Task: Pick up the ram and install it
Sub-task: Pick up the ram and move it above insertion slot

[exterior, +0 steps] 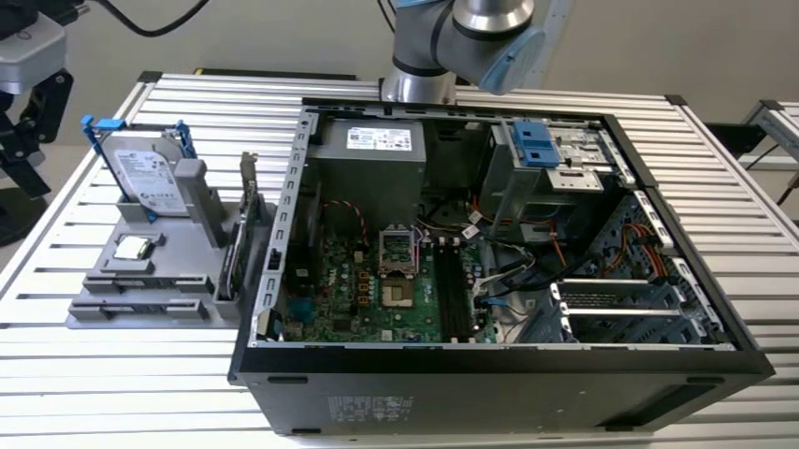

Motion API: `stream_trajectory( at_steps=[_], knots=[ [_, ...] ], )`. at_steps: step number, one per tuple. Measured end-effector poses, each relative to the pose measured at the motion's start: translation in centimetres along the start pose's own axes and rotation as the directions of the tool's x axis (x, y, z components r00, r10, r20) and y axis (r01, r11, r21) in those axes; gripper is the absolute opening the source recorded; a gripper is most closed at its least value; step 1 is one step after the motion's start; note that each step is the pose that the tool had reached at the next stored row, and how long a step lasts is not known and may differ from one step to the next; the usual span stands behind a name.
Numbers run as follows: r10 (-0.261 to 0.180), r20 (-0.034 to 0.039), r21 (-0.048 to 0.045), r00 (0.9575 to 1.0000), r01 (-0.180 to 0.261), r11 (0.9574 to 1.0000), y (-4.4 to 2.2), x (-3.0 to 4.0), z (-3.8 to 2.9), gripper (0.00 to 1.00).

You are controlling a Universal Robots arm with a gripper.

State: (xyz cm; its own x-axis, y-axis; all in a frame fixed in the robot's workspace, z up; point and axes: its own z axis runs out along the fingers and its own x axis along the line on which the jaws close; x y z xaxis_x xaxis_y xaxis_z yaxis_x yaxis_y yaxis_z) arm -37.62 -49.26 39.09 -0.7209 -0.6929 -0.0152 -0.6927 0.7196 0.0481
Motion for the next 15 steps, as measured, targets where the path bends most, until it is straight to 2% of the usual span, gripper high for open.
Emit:
stream_trajectory(
  at_steps=[3, 7, 11, 15],
  knots=[
    [-0.034, -0.0016, -0.0005, 0.9994, 0.034, 0.9994, -0.03, -0.03, 0.0, 0.0],
    [-0.084, -0.0041, -0.0014, 0.9965, 0.084, 0.9965, -0.11, -0.11, -0.01, 0.0],
    [-0.132, -0.0062, -0.0024, 0.9912, 0.132, 0.9913, -0.2, -0.21, -0.01, 0.0],
    [-0.179, -0.0084, -0.0035, 0.9838, 0.179, 0.9839, -0.33, -0.34, -0.01, 0.0]
  ],
)
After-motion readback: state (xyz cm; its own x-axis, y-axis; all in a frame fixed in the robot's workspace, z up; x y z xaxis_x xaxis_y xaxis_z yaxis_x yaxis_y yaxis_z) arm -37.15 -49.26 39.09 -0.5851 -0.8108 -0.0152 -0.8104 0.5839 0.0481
